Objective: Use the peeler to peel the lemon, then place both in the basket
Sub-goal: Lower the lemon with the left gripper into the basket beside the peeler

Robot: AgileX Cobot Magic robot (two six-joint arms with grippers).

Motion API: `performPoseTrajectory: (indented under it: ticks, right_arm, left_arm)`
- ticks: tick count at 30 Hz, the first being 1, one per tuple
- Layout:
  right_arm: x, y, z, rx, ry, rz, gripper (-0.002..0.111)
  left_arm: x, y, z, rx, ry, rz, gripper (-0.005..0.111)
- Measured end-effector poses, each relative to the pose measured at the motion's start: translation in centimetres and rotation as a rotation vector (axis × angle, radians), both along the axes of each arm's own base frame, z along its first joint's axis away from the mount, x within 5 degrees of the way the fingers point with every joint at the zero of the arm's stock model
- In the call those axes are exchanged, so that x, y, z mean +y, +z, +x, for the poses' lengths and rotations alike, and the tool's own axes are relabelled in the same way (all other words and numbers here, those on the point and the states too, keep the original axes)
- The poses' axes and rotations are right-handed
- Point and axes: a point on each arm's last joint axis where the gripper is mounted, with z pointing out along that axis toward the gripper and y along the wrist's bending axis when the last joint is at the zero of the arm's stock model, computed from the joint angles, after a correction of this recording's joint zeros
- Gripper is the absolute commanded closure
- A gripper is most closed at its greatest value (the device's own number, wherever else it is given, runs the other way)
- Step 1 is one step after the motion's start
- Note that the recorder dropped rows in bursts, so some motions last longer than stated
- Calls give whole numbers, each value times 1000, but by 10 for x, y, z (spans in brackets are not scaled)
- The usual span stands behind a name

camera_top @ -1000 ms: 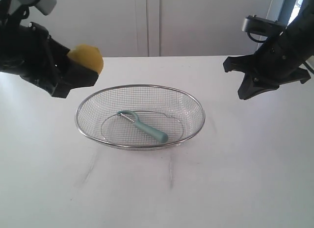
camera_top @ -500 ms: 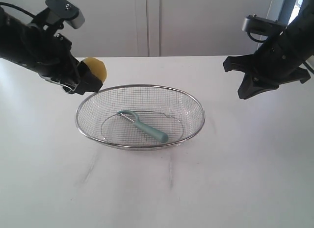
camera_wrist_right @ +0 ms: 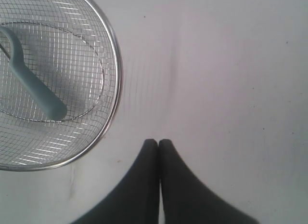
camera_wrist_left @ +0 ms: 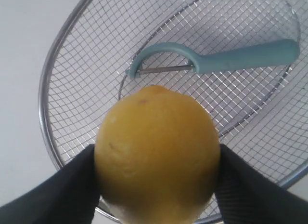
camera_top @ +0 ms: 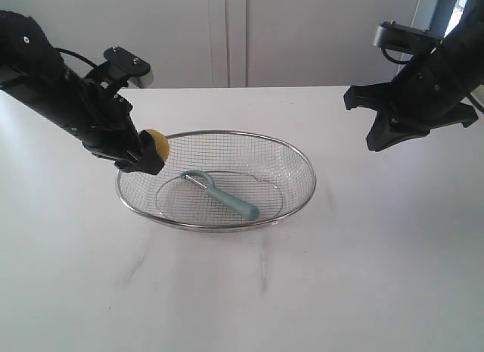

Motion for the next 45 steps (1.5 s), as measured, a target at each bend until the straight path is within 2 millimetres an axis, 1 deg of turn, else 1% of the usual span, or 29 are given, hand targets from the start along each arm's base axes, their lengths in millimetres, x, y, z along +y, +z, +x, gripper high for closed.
performPoseTrajectory:
  ticks: [3, 7, 10, 13, 18, 24, 40, 45]
  right_arm:
    - [0, 0, 0, 0, 0, 0, 108]
    - [0, 0, 0, -1, 0, 0, 108]
    - [0, 0, 0, -1, 0, 0, 108]
    - [0, 0, 0, -2, -1, 0, 108]
    - [0, 0, 0, -2, -1, 0, 108]
    - [0, 0, 0, -2, -1, 0, 108]
    - [0, 0, 0, -4, -1, 0, 108]
    - [0, 0, 0, -4, -1, 0, 108]
  left_arm:
    - [-1, -14, 4, 36, 10, 11, 107]
    - [-4, -24, 11, 42, 52, 0, 107]
    - [-13, -32, 11, 54, 37, 6, 107]
    - [-22, -33, 14, 51, 21, 3, 107]
    - [-27, -32, 24, 46, 39, -12, 107]
    - [-32, -44, 27, 71, 35, -2, 107]
    - [-34, -65, 30, 112, 22, 25, 107]
    - [-34, -66, 30, 116, 22, 27, 107]
